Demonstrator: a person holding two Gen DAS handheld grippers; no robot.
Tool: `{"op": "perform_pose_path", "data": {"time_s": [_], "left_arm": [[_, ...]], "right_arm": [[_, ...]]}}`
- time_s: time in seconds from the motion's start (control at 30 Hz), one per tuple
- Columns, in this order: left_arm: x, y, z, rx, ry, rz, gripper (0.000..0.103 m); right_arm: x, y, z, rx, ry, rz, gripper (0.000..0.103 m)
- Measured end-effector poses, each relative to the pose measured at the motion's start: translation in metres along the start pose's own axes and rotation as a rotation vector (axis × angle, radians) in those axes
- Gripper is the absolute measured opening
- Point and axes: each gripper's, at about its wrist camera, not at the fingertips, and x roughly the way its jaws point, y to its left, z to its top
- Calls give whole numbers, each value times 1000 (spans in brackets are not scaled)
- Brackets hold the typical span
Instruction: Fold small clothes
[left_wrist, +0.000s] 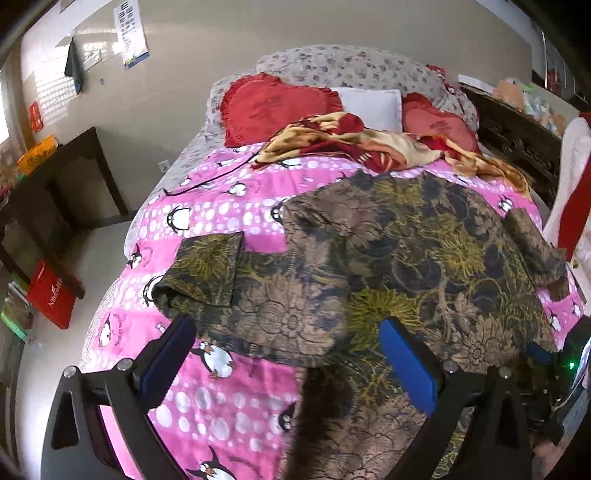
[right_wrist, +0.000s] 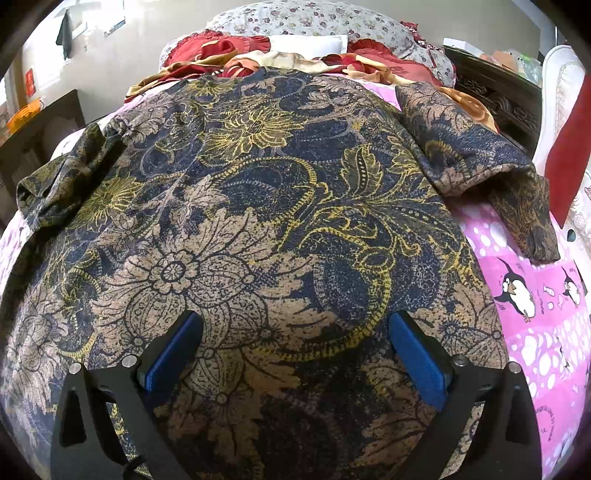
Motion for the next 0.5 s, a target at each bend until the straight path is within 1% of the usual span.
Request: {"op": "perform_pose_path", "data": {"time_s": [0.23, 0.27, 0.3, 0.33, 0.37, 0.5], "left_arm": [[-6, -13, -1, -2, 1, -32, 102], [-8, -14, -2, -2, -1, -33, 102], [-9, -15, -1, 0, -7, -34, 102], [-11, -15, -1, 4, -13, -33, 102], [-11, -15, 0, 5, -15, -30, 102], [-9, -13, 1, -2, -11, -34, 102]], "right_arm": [[-2, 0, 3, 2, 12, -4, 91], [-2, 0, 3, 5, 14, 1, 91], [-4, 0, 5, 4, 27, 6, 88], [-10, -2, 8, 11, 41, 12, 84], [-16, -4, 10, 23, 39, 16, 83], [-55, -13, 21, 49, -26, 36, 83]]}}
